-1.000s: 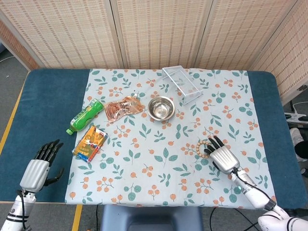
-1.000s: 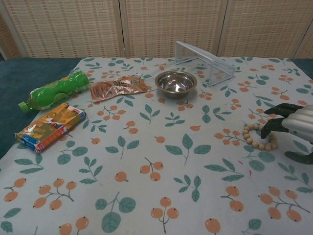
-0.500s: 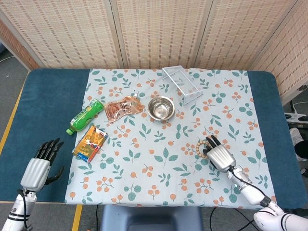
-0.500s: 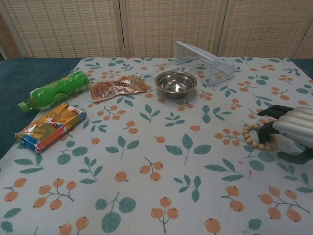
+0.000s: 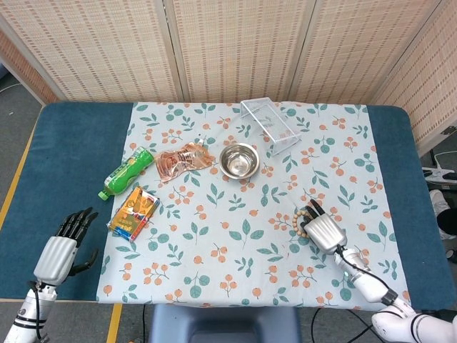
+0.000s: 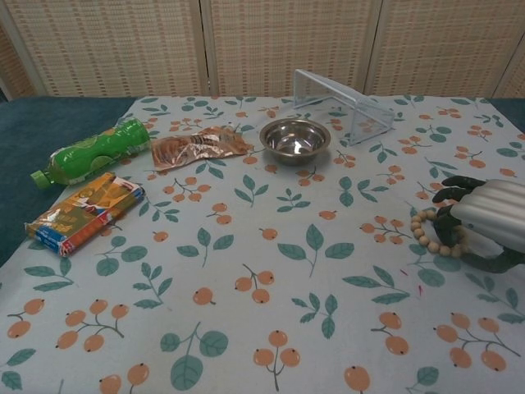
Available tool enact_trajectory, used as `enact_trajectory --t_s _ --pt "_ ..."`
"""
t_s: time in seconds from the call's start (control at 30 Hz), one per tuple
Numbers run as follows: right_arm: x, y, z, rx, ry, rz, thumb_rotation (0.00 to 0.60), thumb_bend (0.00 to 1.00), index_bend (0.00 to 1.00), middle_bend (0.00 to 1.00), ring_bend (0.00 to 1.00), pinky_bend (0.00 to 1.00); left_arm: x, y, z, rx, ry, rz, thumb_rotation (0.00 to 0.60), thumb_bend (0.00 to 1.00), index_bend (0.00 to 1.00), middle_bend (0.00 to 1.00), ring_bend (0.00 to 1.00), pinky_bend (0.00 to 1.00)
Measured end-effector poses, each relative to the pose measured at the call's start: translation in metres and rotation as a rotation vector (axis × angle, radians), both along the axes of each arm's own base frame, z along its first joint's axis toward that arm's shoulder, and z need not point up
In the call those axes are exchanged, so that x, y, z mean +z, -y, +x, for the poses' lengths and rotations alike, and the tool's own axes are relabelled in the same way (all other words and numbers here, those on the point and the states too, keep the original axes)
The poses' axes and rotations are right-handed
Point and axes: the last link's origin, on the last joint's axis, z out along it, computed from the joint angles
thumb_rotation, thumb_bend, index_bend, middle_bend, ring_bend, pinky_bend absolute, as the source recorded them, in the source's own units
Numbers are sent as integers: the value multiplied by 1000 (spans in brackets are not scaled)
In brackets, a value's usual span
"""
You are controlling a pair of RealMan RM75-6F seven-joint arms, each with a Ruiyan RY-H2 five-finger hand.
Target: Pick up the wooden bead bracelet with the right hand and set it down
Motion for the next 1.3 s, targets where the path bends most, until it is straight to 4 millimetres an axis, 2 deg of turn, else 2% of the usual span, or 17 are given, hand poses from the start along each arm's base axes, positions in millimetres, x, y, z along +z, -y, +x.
enact_trajectory --t_s 0.13,0.27,0.33,0.57,0.77,1.1,1.3 --pt "0 1 0 22 -23 -5 600 525 679 543 191 0 1 -1 0 7 10 9 600 448 0 0 0 98" --pt "0 2 0 29 -24 -7 600 713 807 635 286 0 2 -1 0 13 4 37 600 447 0 0 0 98" --pt "0 2 1 20 1 -4 600 755 844 667 319 3 2 -1 0 13 2 40 600 446 0 0 0 99" --pt "5 4 10 -53 193 10 600 767 864 700 354 22 -2 -1 1 11 -21 34 600 447 0 0 0 99" --pt "15 7 27 -221 526 42 600 767 861 700 354 34 -5 -1 1 13 -26 25 600 447 0 0 0 99" --pt "37 12 59 -659 1201 186 600 768 851 700 354 68 -6 0 2 6 -29 21 600 448 0 0 0 98" --pt "38 9 71 -982 1559 320 600 768 788 701 354 87 -8 -1 2 9 -30 12 600 448 0 0 0 99"
